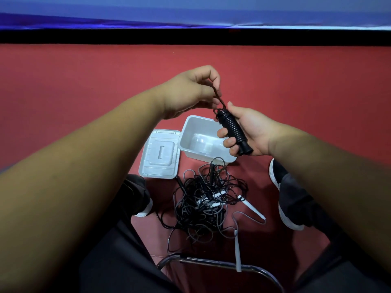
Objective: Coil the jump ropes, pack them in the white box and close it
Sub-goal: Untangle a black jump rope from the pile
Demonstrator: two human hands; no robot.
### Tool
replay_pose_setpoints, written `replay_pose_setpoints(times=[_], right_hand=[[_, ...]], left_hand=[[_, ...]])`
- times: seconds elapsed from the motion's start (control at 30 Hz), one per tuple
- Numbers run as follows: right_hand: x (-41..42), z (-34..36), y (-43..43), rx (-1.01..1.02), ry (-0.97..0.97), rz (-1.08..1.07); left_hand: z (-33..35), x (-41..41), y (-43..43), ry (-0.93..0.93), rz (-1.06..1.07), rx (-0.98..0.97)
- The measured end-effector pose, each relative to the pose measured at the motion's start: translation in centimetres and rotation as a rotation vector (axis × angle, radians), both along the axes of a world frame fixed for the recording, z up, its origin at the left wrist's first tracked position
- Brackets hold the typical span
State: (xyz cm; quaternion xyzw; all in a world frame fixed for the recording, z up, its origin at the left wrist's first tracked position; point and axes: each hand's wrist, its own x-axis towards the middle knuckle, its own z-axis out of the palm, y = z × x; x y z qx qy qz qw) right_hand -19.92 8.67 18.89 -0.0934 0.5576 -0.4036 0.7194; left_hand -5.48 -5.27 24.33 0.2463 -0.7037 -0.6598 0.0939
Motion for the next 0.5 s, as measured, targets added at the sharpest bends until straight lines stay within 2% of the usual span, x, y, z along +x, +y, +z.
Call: replay_pose_setpoints(times=[0.1,0.27,0.5], right_hand=[[-0.1,0.2,0.0,-0.003,-0.027,-0.064],[0.0,0.8,0.0,-0.058,0.056,-0.163],[-0.1,1.3,-0.2,-0.075,0.108,-0.201]], left_hand=[[0.1,-0.1,0.4,0.031,-0.014,0.023],[0.7,-0.1,1.0,0.056,-0.044,0.074],[0.8,0.3,1.0,-0.011,-0.048,0.148]])
